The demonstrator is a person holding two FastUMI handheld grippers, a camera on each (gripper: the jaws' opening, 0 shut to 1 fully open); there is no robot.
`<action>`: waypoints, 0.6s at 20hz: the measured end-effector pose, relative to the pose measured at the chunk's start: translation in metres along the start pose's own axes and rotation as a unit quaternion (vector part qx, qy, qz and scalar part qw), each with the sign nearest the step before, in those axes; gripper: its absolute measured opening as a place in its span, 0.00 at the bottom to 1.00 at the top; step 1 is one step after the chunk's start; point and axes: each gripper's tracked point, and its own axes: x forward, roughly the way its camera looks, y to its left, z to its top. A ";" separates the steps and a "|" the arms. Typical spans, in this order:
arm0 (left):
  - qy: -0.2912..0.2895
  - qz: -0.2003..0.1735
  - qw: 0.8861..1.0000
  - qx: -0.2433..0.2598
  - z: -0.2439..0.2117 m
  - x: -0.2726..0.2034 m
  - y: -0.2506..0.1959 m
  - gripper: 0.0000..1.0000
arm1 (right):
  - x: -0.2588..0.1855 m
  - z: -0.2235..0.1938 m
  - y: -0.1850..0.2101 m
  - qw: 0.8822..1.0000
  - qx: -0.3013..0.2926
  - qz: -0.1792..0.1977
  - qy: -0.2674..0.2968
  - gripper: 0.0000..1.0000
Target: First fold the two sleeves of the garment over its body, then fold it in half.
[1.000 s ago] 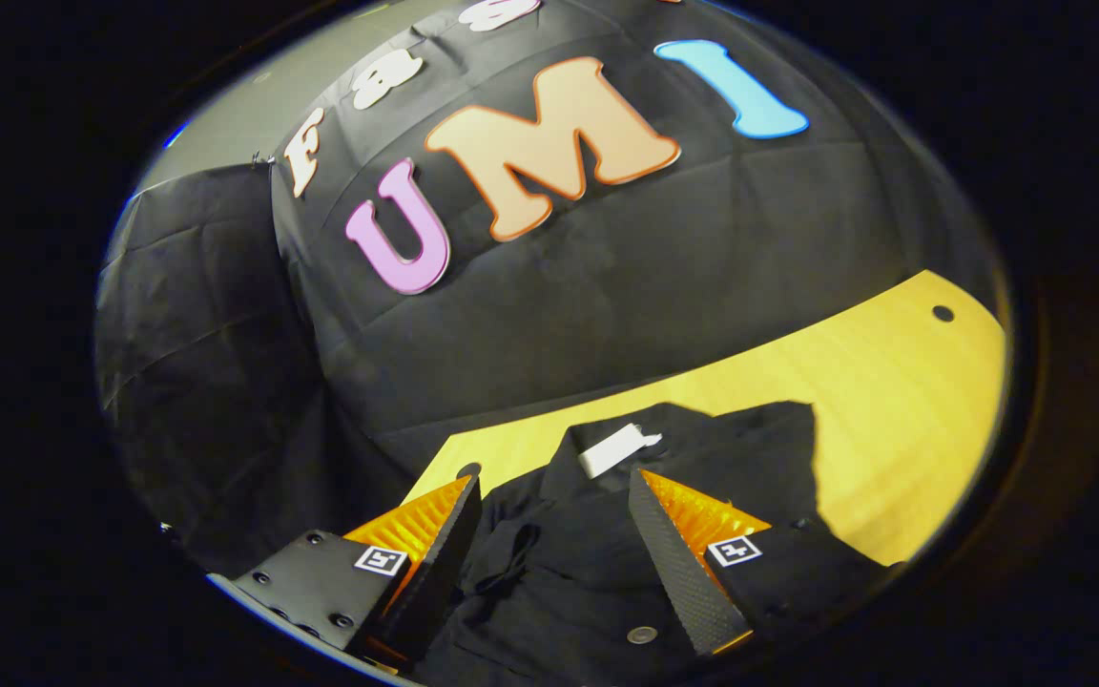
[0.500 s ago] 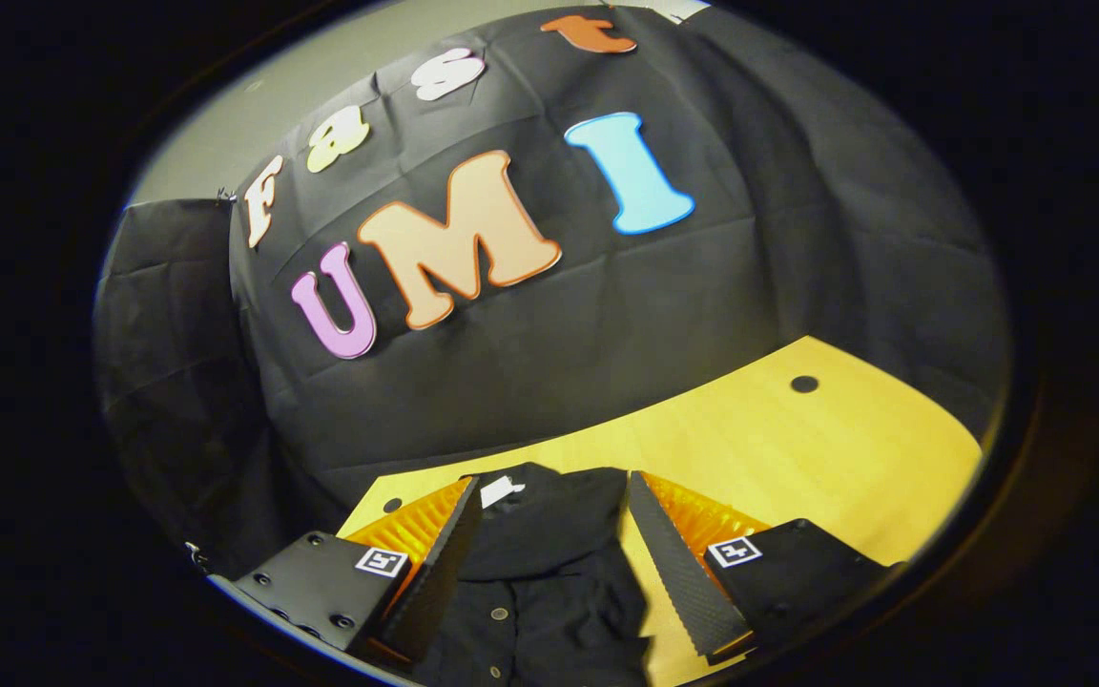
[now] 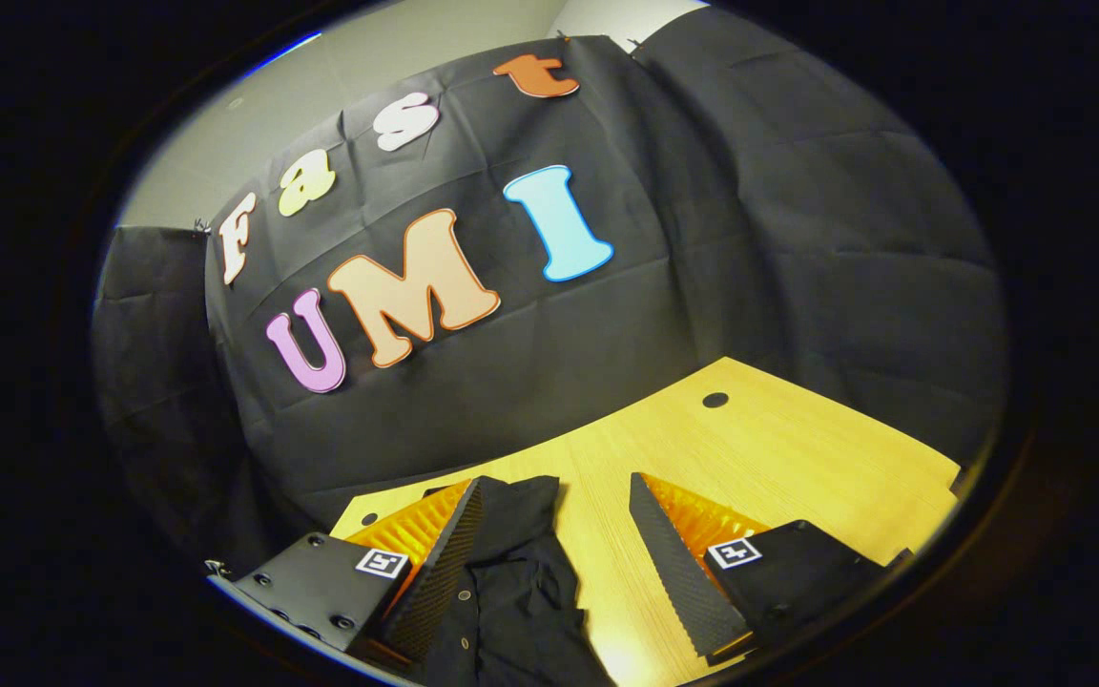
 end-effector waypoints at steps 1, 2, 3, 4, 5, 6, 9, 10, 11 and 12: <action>-0.006 0.002 1.000 -0.001 0.001 -0.001 0.001 0.96 | -0.008 -0.002 -0.001 1.000 0.006 -0.002 -0.003 0.97; -0.014 0.003 1.000 -0.002 0.002 -0.002 0.000 0.95 | -0.015 -0.003 -0.002 1.000 0.006 -0.005 -0.006 0.98; -0.022 0.005 1.000 -0.001 0.002 -0.003 0.000 0.95 | -0.019 -0.006 -0.002 1.000 0.005 -0.010 -0.008 0.98; -0.026 0.008 1.000 -0.001 0.002 -0.004 0.000 0.94 | -0.024 -0.008 0.000 1.000 0.003 -0.011 -0.008 0.98; -0.027 0.010 1.000 -0.003 0.001 -0.004 0.000 0.93 | -0.029 -0.009 0.004 1.000 0.004 -0.010 -0.009 0.97; -0.025 0.006 1.000 -0.006 0.002 -0.004 -0.003 0.92 | -0.034 -0.008 0.008 1.000 0.006 -0.008 -0.011 0.98; -0.020 -0.008 1.000 0.002 0.004 -0.002 -0.020 0.67 | -0.048 -0.011 0.010 1.000 -0.006 -0.013 -0.019 0.98; -0.020 -0.014 1.000 0.007 0.004 -0.002 -0.026 0.52 | -0.052 -0.012 0.011 1.000 -0.005 -0.015 -0.020 0.97; -0.021 -0.015 1.000 0.013 0.003 -0.001 -0.027 0.36 | -0.057 -0.014 0.015 1.000 -0.001 -0.013 -0.019 0.97; -0.024 -0.016 0.999 0.021 0.003 -0.001 -0.028 0.20 | -0.061 -0.015 0.017 1.000 0.003 -0.016 -0.021 0.97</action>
